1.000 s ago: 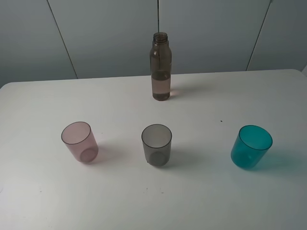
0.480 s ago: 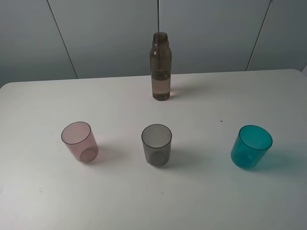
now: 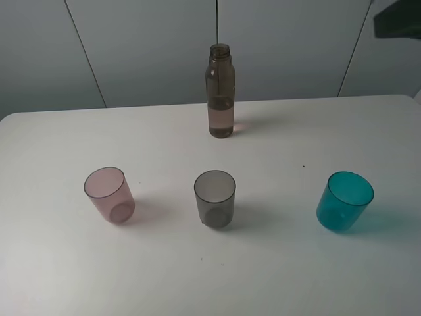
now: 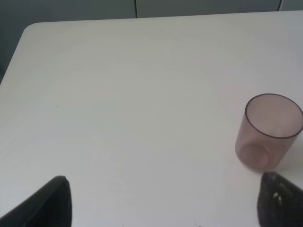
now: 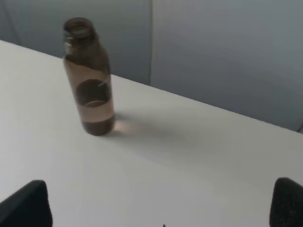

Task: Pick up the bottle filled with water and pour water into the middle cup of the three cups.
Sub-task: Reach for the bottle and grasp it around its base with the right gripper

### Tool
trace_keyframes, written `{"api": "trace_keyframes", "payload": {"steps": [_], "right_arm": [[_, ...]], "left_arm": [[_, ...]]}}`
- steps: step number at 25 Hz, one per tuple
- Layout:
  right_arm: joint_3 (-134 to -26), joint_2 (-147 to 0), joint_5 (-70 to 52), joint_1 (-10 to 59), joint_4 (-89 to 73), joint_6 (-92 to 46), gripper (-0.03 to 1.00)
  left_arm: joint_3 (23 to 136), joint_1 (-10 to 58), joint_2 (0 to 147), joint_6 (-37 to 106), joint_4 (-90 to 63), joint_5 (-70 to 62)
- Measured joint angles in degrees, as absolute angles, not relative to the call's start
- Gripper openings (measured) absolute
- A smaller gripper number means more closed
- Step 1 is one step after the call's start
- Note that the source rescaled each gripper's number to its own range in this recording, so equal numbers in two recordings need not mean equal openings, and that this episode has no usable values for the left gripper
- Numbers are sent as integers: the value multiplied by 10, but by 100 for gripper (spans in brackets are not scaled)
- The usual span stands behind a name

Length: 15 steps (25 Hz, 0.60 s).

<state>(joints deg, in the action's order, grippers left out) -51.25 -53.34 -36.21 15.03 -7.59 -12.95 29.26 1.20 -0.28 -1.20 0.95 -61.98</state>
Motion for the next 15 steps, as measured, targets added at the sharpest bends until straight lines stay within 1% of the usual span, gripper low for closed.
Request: {"api": "trace_keyframes", "payload": {"steps": [4,8,11,15], "right_arm": [[-512,-593,-327,201,-68,-130,100],[-512,-660,-317,234,-68,-130,100],[-513,-715,-300,246,-71,-130,100],[-509,-777,-248,249,-81,-130,100]], "left_arm": [[293,12,-3,-12,9,-620],[293,12,-3,-13,9,-620],[293,12,-3,-13,9,-620],[293,12,-3,-13,9,-620]]}}
